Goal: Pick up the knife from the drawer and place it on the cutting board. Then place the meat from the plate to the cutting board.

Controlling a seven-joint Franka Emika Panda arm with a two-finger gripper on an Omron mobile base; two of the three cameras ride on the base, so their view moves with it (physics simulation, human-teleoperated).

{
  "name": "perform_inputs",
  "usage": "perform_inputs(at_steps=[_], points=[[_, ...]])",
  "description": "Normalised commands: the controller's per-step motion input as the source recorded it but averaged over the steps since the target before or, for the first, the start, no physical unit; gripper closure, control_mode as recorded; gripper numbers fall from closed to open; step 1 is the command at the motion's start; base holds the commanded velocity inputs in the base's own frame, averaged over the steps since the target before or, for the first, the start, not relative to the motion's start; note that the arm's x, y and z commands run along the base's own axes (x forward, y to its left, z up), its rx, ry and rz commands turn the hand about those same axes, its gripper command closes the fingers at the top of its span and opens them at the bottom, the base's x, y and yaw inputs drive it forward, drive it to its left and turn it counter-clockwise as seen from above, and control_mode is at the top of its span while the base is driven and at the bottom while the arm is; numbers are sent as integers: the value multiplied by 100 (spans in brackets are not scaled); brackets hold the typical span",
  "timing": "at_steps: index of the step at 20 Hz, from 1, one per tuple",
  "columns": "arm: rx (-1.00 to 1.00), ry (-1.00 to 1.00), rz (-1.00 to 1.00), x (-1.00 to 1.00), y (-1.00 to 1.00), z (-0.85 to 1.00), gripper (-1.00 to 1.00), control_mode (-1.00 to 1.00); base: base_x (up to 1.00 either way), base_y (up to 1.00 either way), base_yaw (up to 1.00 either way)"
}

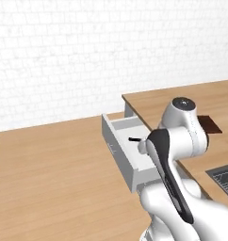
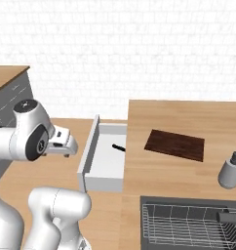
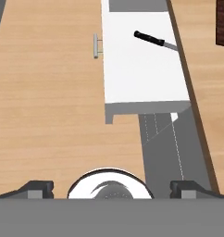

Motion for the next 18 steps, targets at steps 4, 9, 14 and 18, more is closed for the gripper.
perform_inputs(at_steps=[4,9,14,18], points=[[0,0,0,24,6,0,-100,-100,0,0,0],[0,4,0,51,14,-65,-100,-100,0,0,0],[0,2,0,94,26,-69,-100,-100,0,0,0],[0,0,0,100,12,-12,-100,-100,0,0,0]])
